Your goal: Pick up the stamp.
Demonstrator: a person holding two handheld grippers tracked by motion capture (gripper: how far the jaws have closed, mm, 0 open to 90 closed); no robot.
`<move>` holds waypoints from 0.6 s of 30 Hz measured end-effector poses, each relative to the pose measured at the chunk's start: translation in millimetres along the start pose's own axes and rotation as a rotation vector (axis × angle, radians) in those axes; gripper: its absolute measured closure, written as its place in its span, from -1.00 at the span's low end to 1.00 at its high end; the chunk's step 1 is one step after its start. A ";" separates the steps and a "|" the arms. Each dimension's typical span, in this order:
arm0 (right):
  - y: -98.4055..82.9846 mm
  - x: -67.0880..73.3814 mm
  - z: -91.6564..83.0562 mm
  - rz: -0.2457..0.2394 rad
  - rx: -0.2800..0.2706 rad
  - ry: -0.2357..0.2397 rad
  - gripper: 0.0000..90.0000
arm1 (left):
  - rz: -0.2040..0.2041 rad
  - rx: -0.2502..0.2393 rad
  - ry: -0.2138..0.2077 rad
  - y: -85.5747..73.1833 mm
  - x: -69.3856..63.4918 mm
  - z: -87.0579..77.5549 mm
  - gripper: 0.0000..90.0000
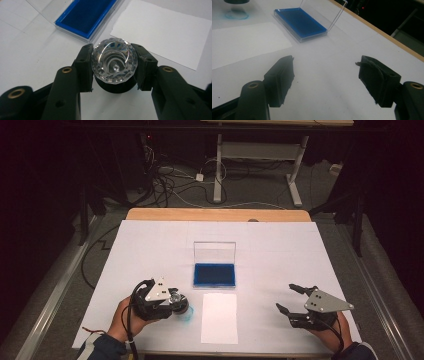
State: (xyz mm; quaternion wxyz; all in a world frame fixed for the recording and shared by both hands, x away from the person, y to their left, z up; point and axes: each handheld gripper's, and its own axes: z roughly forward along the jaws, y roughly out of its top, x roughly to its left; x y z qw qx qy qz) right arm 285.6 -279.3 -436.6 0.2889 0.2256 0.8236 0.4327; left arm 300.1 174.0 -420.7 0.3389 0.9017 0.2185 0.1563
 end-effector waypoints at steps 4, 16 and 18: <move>-0.2 1.2 1.8 -0.002 0.006 0.006 -0.38 | 0.001 -0.011 0.004 -0.8 0.5 -3.2 0.21; -0.2 2.2 2.1 0.001 0.006 -0.005 -0.43 | -0.020 -0.053 0.011 -2.1 4.5 -11.1 0.21; 0.2 2.3 3.4 -0.001 0.007 -0.003 -0.43 | -0.025 -0.057 0.012 -3.0 5.3 -12.1 0.21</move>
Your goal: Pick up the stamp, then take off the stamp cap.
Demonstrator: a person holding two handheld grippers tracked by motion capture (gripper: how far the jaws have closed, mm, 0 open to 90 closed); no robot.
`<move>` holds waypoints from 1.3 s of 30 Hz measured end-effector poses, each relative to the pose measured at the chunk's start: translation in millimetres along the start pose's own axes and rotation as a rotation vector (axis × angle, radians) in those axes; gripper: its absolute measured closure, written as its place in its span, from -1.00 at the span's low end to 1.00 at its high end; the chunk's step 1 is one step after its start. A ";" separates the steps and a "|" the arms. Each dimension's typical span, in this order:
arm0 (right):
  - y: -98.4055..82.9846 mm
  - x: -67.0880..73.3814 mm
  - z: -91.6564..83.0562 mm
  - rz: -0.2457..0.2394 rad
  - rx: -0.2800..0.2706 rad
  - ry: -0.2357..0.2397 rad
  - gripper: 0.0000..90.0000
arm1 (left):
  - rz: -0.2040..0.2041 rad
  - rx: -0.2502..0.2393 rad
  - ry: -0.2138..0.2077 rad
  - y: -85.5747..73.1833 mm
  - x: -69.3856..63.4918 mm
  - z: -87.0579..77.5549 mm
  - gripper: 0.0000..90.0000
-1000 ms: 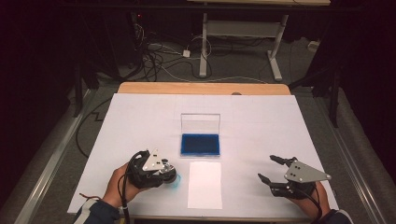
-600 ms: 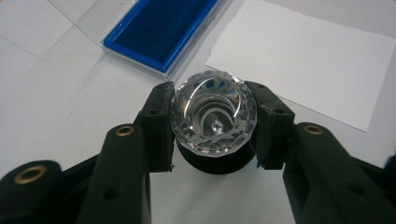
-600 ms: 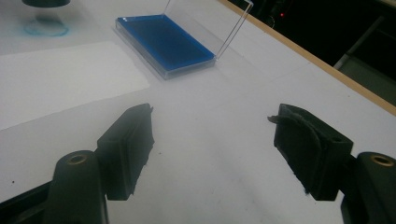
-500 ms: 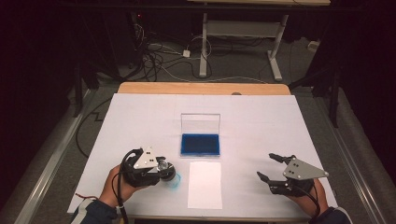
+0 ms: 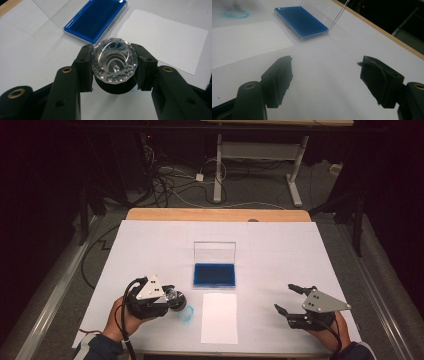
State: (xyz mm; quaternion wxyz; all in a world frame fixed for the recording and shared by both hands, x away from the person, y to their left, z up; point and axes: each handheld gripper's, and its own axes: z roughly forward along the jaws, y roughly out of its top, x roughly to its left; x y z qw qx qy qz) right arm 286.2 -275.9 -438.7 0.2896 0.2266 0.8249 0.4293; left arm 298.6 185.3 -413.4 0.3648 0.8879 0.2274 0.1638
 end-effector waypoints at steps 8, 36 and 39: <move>0.7 0.2 2.6 -0.001 0.002 0.013 -0.43 | -0.003 -0.009 0.004 -1.2 -0.9 -2.2 0.21; 0.7 2.5 4.3 -0.012 0.009 0.034 -0.42 | 0.011 -0.053 0.013 2.4 -3.7 0.4 0.21; -0.1 2.3 5.0 -0.010 0.012 0.033 -0.42 | 0.006 -0.065 0.011 3.7 -3.3 0.6 0.21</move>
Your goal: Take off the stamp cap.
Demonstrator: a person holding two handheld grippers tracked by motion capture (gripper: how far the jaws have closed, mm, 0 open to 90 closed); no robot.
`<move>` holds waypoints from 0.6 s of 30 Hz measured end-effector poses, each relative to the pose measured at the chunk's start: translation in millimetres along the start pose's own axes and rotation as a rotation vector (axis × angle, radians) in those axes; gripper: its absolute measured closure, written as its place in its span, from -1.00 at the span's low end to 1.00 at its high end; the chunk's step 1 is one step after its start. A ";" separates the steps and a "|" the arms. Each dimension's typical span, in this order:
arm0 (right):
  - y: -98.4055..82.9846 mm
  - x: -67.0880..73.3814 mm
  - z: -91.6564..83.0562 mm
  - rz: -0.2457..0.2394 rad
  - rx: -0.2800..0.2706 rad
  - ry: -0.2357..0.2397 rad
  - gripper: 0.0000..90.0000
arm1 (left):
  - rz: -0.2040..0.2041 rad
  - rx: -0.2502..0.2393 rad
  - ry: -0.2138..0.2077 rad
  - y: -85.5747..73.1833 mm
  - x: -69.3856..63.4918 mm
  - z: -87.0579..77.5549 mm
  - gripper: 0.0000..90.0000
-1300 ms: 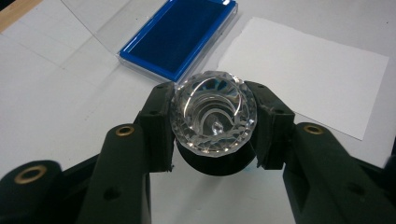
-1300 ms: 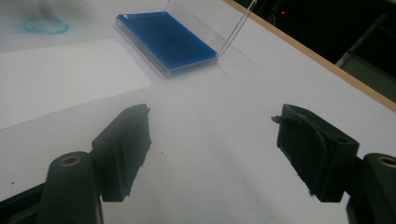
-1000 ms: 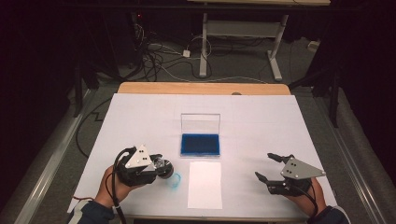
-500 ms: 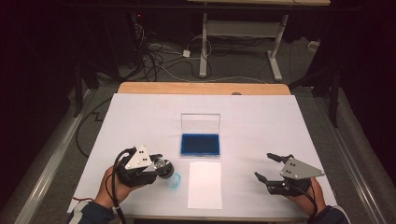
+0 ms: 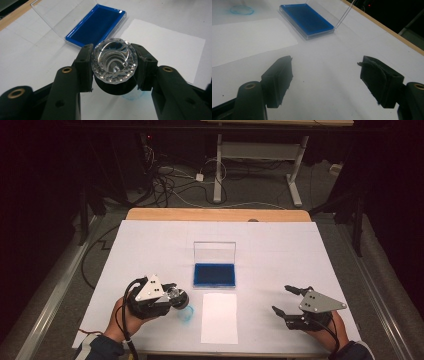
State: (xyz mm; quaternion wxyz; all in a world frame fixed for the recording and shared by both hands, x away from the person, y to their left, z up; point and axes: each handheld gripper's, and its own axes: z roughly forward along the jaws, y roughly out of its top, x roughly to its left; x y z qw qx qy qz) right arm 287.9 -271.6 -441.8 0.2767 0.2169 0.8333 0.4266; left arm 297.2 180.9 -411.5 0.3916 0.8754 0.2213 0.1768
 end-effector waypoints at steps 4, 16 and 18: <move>-0.5 0.4 1.4 -0.001 0.006 0.002 -0.42 | -0.001 -0.011 -0.005 1.0 0.4 1.0 0.21; 10.1 8.6 11.6 -0.017 -0.004 0.033 -0.43 | 0.010 -0.042 -0.012 14.4 2.1 5.7 0.21; 13.7 10.8 14.0 -0.025 -0.011 0.037 -0.43 | 0.012 -0.048 -0.011 17.0 2.0 7.0 0.21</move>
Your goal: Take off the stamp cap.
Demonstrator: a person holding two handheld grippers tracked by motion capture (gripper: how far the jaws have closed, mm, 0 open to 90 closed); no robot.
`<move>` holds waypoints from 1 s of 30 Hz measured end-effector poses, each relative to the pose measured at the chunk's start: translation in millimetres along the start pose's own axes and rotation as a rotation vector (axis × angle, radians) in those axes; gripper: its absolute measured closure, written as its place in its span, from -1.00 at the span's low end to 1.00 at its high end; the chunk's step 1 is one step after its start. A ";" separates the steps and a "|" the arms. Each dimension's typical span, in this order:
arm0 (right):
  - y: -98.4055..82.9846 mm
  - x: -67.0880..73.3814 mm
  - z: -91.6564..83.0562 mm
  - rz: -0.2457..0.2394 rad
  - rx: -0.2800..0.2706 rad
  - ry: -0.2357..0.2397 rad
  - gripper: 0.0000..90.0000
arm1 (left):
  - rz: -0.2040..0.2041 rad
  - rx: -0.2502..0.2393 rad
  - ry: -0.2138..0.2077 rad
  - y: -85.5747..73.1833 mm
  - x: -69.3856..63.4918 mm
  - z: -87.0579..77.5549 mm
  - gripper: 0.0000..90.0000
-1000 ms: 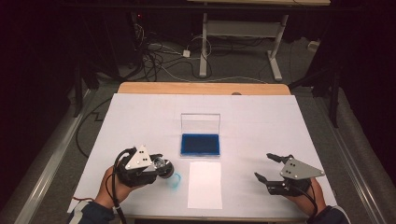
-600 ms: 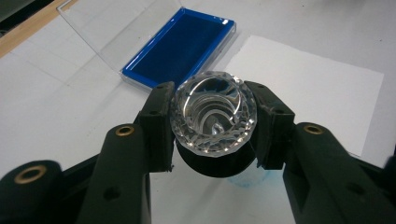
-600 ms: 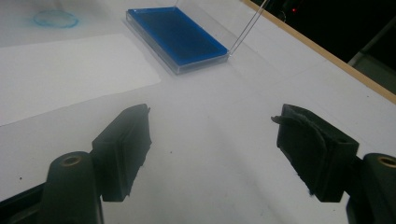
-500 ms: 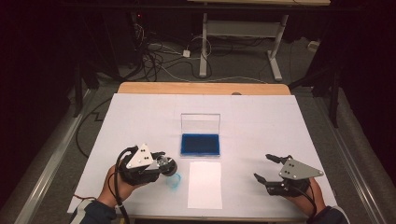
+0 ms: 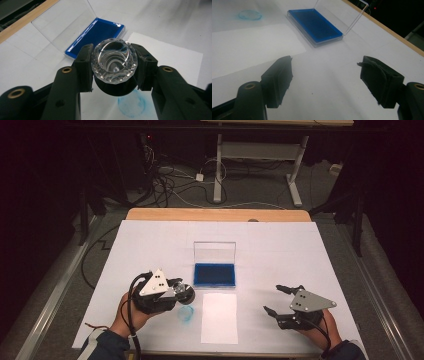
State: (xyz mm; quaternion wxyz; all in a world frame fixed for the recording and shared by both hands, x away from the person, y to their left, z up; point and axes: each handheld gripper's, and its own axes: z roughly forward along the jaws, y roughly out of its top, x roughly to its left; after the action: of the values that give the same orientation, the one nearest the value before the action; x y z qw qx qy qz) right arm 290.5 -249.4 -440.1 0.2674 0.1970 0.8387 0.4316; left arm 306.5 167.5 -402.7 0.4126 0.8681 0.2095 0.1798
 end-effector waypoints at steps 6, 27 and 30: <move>9.4 7.1 7.2 -0.021 -0.006 0.028 -0.43 | 0.005 -0.016 -0.004 7.0 0.9 4.1 0.21; 60.0 53.7 72.8 -0.061 -0.032 0.233 -0.43 | 0.005 -0.048 -0.090 29.5 -15.2 29.4 0.21; 61.9 62.3 84.5 -0.056 -0.030 0.242 -0.43 | 0.008 -0.050 -0.102 31.9 -18.6 32.8 0.21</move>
State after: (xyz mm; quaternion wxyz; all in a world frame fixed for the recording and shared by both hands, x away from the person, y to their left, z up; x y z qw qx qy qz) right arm 300.4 -128.1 -447.1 0.1790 0.1162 0.8635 0.4570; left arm 313.5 118.8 -399.5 0.4435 0.8664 0.1801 0.1423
